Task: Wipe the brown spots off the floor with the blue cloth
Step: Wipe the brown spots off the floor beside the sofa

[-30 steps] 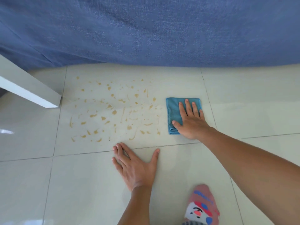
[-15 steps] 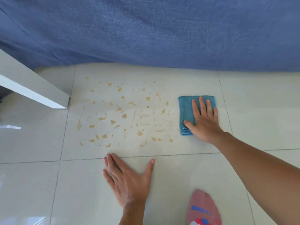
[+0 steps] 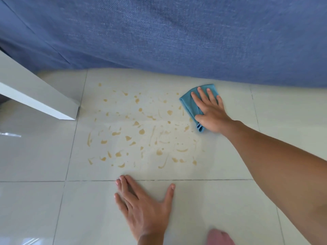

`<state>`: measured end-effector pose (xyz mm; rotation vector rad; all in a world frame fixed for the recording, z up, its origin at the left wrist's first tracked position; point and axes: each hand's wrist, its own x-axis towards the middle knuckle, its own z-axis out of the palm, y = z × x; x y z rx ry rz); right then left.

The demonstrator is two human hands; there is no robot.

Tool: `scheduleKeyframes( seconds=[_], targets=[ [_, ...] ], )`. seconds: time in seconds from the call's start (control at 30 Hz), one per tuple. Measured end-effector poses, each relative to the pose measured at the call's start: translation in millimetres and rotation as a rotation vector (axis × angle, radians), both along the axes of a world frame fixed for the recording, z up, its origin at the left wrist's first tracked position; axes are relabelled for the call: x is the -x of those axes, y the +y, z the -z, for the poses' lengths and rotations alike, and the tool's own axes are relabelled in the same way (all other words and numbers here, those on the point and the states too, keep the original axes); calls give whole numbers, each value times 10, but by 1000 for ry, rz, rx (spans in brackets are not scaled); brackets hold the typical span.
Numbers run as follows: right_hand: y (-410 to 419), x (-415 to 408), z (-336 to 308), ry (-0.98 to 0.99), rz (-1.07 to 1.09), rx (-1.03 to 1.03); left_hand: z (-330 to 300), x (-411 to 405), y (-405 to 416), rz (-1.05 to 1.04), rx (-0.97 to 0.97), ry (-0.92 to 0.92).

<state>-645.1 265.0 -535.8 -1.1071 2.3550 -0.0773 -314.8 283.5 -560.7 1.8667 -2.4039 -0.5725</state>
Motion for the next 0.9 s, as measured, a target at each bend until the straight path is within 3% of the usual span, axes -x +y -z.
scheduleKeyframes(
  seconds=[0.23, 0.57, 0.9],
  targets=[
    [104, -50, 44, 77, -137, -24, -53, 3, -9, -8, -14, -6],
    [706, -441, 80, 131, 33, -89, -70, -30, 6, -5, -11, -19],
    [906, -622, 75, 86, 5, -131, -114, 7, 35, -6, 0, -22]
  ],
)
